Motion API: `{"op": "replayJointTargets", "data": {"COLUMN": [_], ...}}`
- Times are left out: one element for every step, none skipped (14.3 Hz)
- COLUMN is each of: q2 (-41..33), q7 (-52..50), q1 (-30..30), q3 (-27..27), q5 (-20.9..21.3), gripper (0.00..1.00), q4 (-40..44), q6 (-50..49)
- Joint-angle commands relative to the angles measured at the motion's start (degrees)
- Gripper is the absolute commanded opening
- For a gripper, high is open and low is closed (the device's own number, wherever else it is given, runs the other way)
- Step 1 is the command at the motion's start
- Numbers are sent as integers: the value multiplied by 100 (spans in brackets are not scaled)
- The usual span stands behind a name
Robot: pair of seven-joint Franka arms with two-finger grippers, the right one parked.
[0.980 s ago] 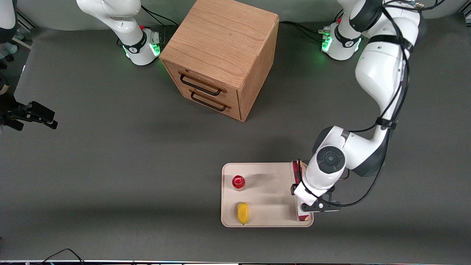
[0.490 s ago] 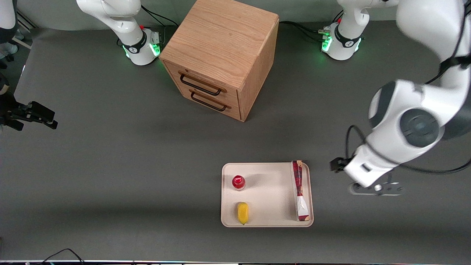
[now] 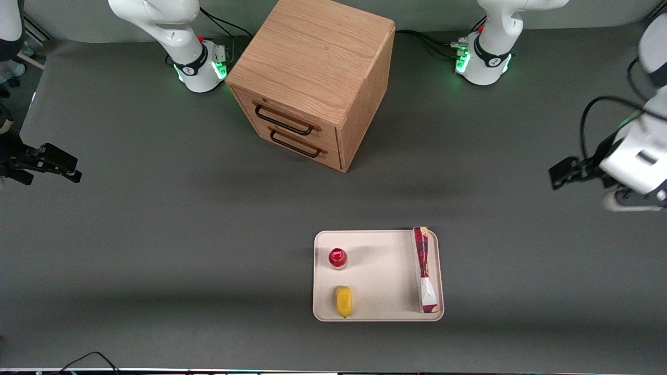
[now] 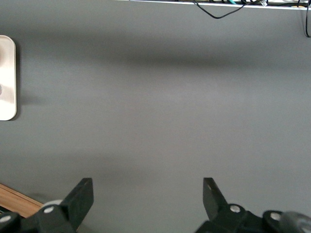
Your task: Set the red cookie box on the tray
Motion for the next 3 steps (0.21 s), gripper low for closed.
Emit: {"op": "replayJointTargets", "data": {"q2": [-316,-333,-351], "q7": [572,572,564], "q1": [-154,-180,-180], "q3": [545,634,634], "q5": [-365,-383,-383], "gripper": [100,100,100], "q4": [-189,-154,-110], "q6": [-364,-478,-566]}}
